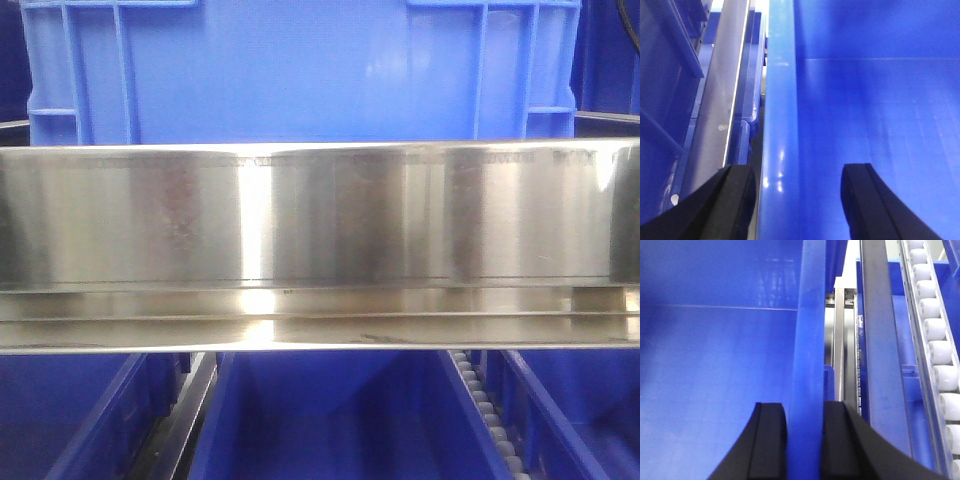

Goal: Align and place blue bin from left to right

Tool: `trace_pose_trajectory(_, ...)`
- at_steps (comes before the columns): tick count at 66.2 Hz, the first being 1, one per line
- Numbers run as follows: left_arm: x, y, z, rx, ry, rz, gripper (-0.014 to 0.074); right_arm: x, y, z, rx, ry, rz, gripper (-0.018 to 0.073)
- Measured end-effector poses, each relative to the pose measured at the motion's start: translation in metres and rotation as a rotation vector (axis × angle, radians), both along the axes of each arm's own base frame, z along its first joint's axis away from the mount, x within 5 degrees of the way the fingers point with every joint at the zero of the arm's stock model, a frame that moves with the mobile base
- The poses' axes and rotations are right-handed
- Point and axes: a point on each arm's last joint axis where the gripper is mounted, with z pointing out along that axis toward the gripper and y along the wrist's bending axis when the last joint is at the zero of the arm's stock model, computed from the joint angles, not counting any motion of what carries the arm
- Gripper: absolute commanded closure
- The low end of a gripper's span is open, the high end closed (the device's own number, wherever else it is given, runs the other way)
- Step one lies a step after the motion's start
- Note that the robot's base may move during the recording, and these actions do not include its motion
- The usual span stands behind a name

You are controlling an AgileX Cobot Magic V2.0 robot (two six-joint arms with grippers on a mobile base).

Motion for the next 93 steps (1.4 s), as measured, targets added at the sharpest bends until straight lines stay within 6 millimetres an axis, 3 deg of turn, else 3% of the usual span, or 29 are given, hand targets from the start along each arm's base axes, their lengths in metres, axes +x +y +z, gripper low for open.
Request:
trace_pose_trajectory(25,-0.0001,-0.0002,-0.0004,-0.004,0.004,0.001,0.0314,0.0,0.0,0.0,0.0,0.0,0.0,0.0629)
trace_pose_trajectory(47,-0.0002,-0.0006,0.002,-0.016,-0.001,0.005,0.0398,0.0,0.0,0.0,0.0,0.0,0.0,0.0629)
trace_pose_trajectory(78,-0.0009,0.0018,0.0025,-0.005,0.008,0.017,0.0556,0.0001,0.0001,0.0001,0.001,-0.002,0.0,0.0629)
trace_pose_trajectory(87,-0.0009,0.0018,0.0025,-0.005,0.008,0.017,0.0705,0.0001,0.0001,0.0001,0.001,-0.002,0.0,0.0629)
trace_pose_trajectory(93,-0.0009,0.0018,0.0025,-0.005,0.008,0.017,0.0707,0.0001,0.0001,0.0001,0.001,-0.002,0.0,0.0629)
